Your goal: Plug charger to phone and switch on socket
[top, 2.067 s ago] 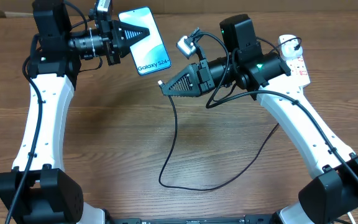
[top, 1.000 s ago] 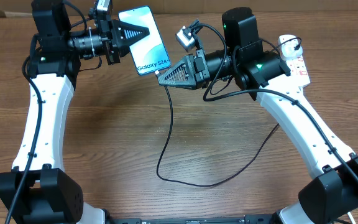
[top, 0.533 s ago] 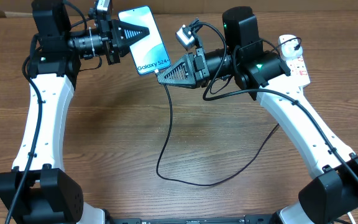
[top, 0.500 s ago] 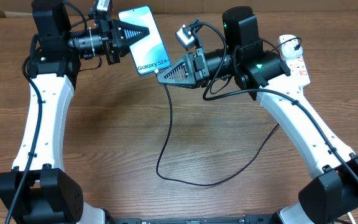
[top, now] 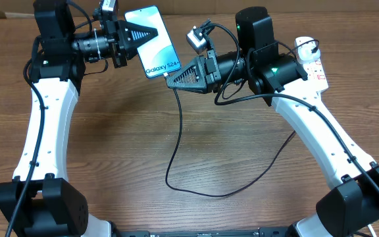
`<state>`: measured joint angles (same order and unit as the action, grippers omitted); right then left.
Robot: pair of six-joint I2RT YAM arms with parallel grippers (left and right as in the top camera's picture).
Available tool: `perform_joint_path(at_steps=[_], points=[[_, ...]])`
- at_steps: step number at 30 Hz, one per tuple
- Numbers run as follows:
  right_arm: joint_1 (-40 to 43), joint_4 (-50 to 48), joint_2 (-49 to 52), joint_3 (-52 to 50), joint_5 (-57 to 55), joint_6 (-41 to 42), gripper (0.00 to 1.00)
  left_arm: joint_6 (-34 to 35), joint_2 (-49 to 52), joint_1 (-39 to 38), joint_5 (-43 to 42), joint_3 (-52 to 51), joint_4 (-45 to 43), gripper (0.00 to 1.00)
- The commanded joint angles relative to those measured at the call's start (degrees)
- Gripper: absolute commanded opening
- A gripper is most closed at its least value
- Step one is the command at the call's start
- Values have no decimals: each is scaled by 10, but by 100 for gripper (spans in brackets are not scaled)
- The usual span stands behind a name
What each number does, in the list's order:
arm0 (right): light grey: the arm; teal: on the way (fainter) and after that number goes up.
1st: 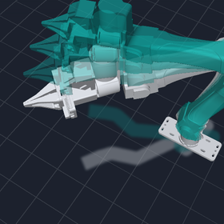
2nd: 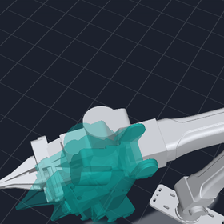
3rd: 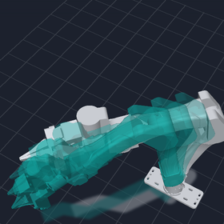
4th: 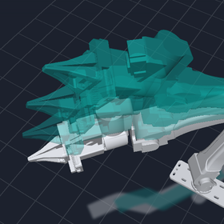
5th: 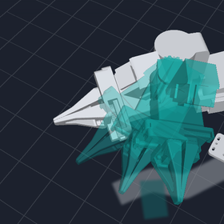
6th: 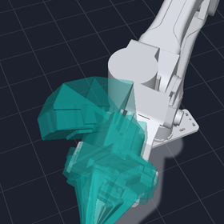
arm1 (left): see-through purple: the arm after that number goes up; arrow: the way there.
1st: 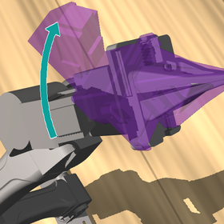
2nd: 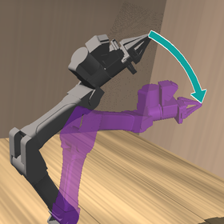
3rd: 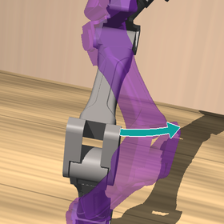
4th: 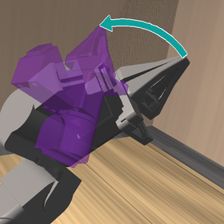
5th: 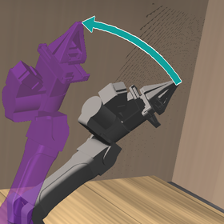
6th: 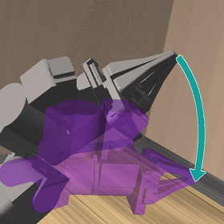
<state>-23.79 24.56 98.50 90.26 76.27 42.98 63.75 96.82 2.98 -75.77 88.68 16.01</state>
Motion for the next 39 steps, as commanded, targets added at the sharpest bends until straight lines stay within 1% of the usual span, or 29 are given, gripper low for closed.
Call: perform_joint_path(at_steps=[1,15,21,39], points=[[-4,-3,-4,-1,-13,18,4,21,-3,-4,-9,6,-5,4],[-4,-9,-4,-1,-17,23,4,27,-3,-4,-8,6,-5,4],[-4,-41,-4,-1,-19,53,4,27,-3,-4,-8,6,-5,4],[-4,-42,-4,-1,-43,60,4,27,-3,-3,-21,6,-18,4]])
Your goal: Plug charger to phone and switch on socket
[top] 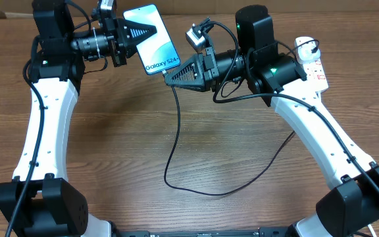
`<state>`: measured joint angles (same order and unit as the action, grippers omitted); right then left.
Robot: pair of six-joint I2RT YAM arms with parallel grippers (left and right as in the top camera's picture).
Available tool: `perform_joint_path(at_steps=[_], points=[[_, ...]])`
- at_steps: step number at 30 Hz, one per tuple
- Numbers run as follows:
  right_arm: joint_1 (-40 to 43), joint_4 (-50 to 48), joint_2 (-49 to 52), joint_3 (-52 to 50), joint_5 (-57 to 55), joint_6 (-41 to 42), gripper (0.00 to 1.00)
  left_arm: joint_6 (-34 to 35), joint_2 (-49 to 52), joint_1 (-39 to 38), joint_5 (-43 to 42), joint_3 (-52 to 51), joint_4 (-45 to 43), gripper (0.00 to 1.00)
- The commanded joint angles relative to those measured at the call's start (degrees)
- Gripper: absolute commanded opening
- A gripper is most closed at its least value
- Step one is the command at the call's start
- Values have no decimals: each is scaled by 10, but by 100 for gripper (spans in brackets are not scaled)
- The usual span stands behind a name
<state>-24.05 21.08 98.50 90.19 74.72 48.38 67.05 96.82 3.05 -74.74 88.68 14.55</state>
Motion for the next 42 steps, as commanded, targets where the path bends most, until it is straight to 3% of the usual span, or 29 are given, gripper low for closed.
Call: perform_joint_path(at_steps=[1,22,42], points=[[-1,-10,-4,0,-27,8,4,-6,-3,-4,-31,6,-3,4],[-1,-27,-4,0,-44,18,4,-6,-3,8,-45,6,-3,4],[-1,-55,-4,0,-99,92,4,-6,-3,8,-47,6,-5,4]])
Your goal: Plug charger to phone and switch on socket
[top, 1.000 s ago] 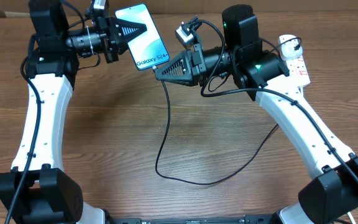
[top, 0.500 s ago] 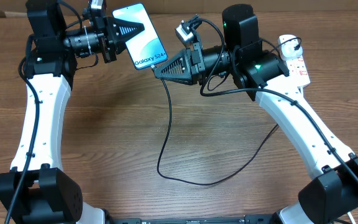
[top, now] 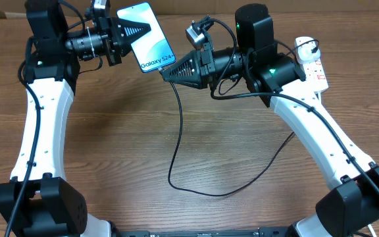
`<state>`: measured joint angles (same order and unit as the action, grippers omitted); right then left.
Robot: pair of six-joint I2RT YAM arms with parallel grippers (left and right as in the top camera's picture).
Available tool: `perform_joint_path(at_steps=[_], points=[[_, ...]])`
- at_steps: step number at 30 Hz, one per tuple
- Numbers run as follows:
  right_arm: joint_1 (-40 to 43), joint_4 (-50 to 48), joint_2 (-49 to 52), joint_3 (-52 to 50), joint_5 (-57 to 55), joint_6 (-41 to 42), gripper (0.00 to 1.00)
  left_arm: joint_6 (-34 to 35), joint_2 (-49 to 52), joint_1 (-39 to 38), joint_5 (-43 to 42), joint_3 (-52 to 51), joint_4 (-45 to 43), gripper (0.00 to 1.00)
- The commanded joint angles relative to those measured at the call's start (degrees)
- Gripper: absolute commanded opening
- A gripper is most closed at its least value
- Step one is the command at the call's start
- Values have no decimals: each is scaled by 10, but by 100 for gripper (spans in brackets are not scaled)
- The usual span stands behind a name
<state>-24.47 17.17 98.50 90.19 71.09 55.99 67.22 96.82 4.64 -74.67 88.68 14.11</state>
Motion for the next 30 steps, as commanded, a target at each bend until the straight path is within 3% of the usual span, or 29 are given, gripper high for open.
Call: perform_joint_path(at_steps=[1,30], points=[[3,-17,-4,0,-67,18,4,-7,-3,-8,-48,6,-1,4],[-23,-26,-4,0,-162,40,4,42,-3,-8,-43,6,-16,4]])
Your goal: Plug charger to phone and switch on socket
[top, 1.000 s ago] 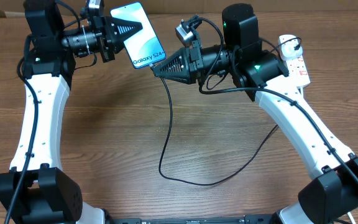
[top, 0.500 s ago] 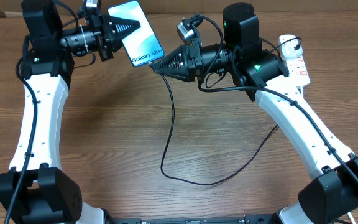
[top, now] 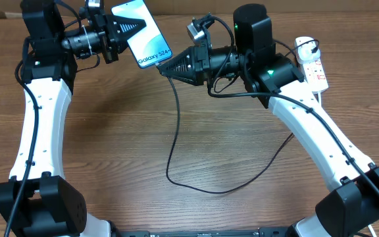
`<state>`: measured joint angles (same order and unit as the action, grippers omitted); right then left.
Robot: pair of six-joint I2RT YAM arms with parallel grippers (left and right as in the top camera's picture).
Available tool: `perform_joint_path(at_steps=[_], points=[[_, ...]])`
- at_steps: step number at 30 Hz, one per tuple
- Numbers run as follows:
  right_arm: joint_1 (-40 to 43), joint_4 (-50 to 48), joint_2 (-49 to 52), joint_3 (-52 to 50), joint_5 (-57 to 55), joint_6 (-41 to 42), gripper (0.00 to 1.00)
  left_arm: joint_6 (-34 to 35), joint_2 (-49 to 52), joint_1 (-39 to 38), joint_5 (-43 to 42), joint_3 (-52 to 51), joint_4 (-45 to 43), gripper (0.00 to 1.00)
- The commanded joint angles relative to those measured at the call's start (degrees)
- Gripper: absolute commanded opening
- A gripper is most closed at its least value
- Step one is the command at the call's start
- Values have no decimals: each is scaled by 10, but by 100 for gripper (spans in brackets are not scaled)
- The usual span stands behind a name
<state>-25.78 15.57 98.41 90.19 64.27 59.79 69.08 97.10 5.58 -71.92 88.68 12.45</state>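
Observation:
A phone (top: 145, 36) with a light blue screen reading "Galaxy S24+" is held above the table's back left, my left gripper (top: 131, 26) shut on its far end. My right gripper (top: 164, 68) is shut on the charger plug at the phone's lower edge; the plug itself is hidden between the fingers. The black cable (top: 176, 141) hangs from there, loops over the table and runs right toward the white socket strip (top: 311, 60) at the back right, where a plug sits in it.
Brown wooden table (top: 124, 145) with a cardboard wall behind. The cable loop lies across the table's middle. Both arm bases stand at the front corners.
Both grippers have shifted a little left and toward the back, phone and plug end together. The cable loop has swung slightly. Both stay shut.
The left gripper held the phone at the back left with the right gripper holding the plug end at its lower edge. At each later moment the pair stood a little further left and back, still joined at the phone's lower edge.

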Motion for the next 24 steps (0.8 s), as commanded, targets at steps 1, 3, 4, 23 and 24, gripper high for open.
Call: perform_joint_path(at_steps=[1,3,4,23,24], points=[[-12,-10,-3,0,-99,2,4,30,-6,-17,-72,6,1,4],[-12,-13,-3,0,-104,2,4,32,-6,-17,-75,6,1,4],[-12,-21,-3,0,-104,3,4,34,-6,-17,-76,6,1,4],[-11,81,-3,0,-139,-85,4,-73,-6,60,-64,6,-5,4],[-11,106,-3,0,-159,-103,4,-94,-6,69,-62,6,3,4]])
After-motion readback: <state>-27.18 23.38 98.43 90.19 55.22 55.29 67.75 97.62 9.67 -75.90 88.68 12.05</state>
